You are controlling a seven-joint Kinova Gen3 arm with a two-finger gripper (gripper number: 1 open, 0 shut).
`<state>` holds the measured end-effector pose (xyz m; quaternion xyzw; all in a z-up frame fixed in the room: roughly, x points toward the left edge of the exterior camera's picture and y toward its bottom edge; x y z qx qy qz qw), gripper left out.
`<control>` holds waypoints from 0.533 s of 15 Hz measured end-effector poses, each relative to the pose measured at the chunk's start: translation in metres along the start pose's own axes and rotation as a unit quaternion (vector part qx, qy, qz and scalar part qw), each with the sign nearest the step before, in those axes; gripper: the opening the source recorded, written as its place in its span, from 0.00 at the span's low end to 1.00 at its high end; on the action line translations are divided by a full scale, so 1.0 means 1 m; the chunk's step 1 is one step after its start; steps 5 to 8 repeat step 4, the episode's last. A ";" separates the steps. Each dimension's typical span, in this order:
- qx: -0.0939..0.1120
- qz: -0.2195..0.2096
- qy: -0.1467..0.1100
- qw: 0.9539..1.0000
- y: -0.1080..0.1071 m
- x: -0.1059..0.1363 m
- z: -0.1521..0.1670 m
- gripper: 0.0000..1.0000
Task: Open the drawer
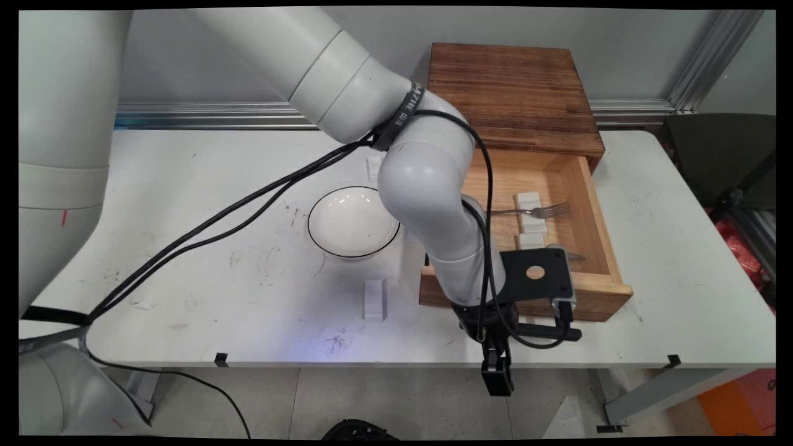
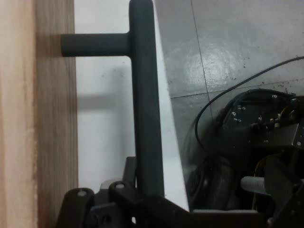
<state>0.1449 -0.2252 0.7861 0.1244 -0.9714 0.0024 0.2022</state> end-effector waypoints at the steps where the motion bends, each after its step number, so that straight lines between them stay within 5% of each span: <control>1: 0.000 0.001 0.001 1.000 0.002 0.000 0.000 1.00; 8: 0.001 0.004 0.005 1.000 0.005 0.002 -0.003 1.00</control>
